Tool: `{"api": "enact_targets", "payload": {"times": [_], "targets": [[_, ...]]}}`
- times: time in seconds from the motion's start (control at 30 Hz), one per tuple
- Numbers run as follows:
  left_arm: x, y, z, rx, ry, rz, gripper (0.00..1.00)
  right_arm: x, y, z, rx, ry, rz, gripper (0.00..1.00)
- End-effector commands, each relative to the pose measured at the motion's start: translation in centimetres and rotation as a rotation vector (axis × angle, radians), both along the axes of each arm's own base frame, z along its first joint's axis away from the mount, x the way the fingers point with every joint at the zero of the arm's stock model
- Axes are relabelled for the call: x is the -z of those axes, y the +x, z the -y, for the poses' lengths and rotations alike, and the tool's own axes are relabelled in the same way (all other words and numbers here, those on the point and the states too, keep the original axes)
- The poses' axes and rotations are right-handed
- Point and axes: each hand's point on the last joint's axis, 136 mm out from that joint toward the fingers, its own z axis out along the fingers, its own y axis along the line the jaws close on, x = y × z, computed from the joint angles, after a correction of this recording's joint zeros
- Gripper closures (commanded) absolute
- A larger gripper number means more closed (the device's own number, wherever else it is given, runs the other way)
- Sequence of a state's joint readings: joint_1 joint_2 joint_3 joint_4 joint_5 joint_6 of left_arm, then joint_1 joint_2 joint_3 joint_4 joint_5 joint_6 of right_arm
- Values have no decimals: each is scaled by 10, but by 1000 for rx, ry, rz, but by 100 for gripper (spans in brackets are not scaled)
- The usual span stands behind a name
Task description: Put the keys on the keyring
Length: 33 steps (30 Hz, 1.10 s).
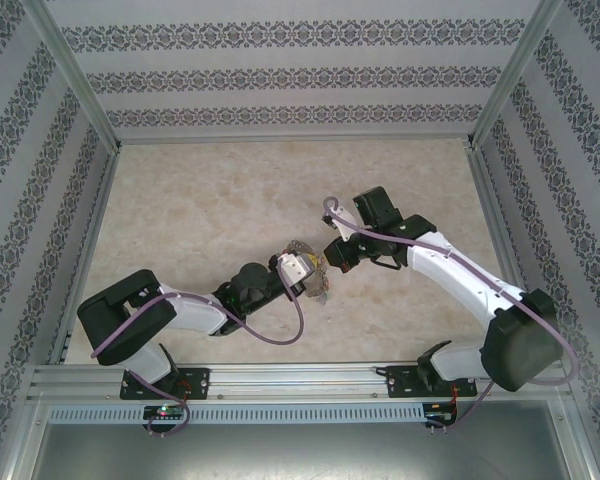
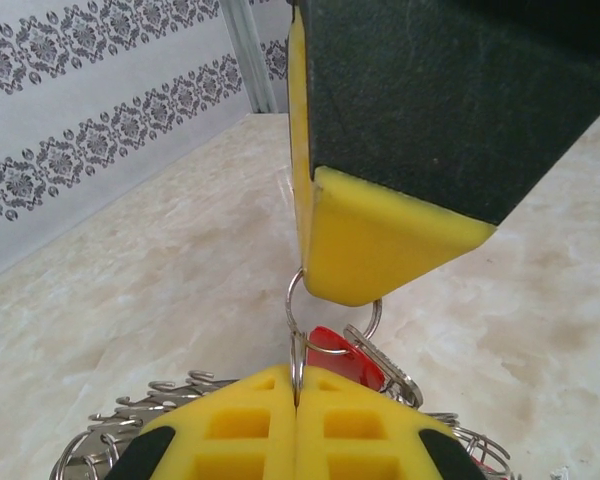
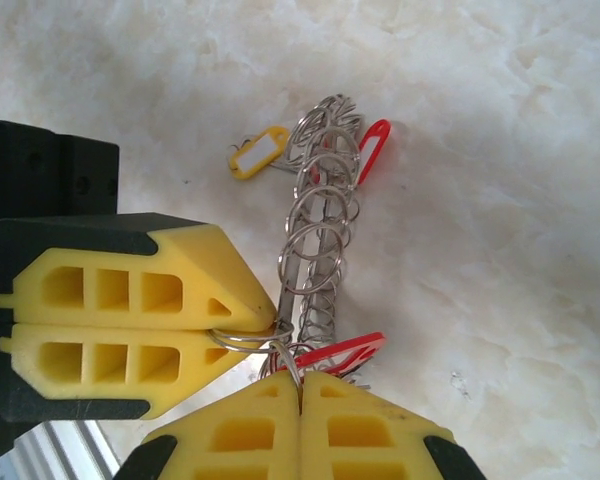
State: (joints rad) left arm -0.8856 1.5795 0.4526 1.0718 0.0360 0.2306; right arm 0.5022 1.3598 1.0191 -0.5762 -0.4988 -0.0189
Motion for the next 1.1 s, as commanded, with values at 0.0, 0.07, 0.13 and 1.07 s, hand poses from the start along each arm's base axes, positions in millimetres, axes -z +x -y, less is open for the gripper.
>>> {"api": "enact_targets", "payload": {"times": [0.0,0.07,0.13,1.07], "targets": [[-34,1,0,34,-134,63,100,7,1,1,20,19,-75,100],[-35,4,-3,34,-146,63,100,10,4,3,30,29,-91,100],[-37,5,-4,46,-155,62,100,11,6,2,30,43,-110,100],[-65,-21,-9,391,-183,-56,100,-68,-24,-9,-140,353,356,49]]}}
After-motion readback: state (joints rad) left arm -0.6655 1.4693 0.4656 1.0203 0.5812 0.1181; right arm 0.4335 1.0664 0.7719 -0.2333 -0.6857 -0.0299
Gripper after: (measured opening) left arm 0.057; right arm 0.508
